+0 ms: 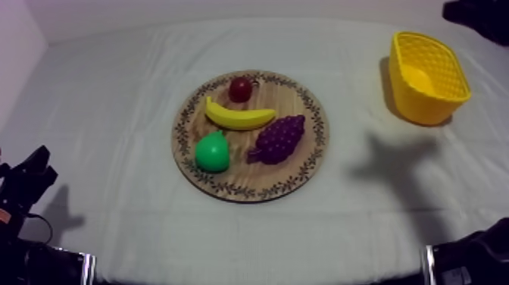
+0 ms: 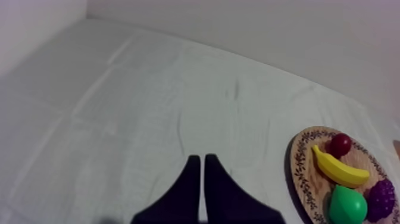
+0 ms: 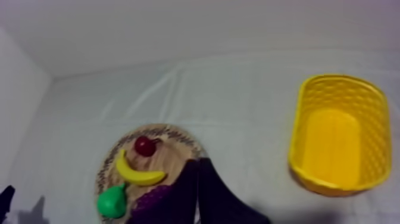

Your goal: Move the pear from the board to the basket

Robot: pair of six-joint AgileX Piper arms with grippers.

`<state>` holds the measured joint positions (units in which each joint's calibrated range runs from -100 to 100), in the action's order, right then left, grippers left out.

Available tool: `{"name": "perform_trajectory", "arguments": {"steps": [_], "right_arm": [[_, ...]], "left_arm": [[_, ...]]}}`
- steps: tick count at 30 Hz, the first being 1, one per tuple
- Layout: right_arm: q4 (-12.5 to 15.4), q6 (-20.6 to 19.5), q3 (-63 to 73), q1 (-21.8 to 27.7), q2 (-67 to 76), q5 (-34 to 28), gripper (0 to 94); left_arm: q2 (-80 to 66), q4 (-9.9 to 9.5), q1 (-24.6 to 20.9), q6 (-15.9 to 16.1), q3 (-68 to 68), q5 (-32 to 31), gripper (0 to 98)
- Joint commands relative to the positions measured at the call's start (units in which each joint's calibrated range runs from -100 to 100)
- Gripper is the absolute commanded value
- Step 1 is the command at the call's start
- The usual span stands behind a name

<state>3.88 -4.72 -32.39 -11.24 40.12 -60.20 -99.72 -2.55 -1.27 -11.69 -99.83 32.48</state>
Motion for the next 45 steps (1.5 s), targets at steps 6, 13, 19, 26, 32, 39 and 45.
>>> {"name": "perform_trajectory", "arguments": {"steps": [6, 13, 19, 26, 32, 39, 45], "right_arm": [[-0.09, -1.64, 14.56, -7.69, -17.12, -4.35, 0.5], [-0.76, -3.46, 17.59, -14.70, -26.91, -4.85, 0.4], [-0.46, -4.76, 20.01, -18.15, -34.10, -4.81, 0.4], [-0.05, -5.44, 22.82, -19.66, -39.47, -4.89, 0.5], [-0.15, -5.82, 23.46, -20.19, -42.09, -3.99, 0.7], [-0.16, -6.41, 23.42, -20.70, -43.76, -3.00, 3.3], [-0.97, -8.97, 23.09, -21.63, -45.74, -2.58, 32.1]], "left_arm": [[-0.02, -0.01, 0.00, -0.01, 0.05, 0.01, 0.1], [-0.02, -0.01, 0.00, -0.01, 0.05, 0.01, 0.1], [-0.02, -0.01, 0.00, -0.01, 0.05, 0.01, 0.1], [-0.02, -0.01, 0.00, -0.01, 0.05, 0.01, 0.1], [-0.02, -0.01, 0.00, -0.01, 0.05, 0.01, 0.1], [-0.02, -0.01, 0.00, -0.01, 0.05, 0.01, 0.1], [-0.02, -0.01, 0.00, -0.01, 0.05, 0.01, 0.1]]}}
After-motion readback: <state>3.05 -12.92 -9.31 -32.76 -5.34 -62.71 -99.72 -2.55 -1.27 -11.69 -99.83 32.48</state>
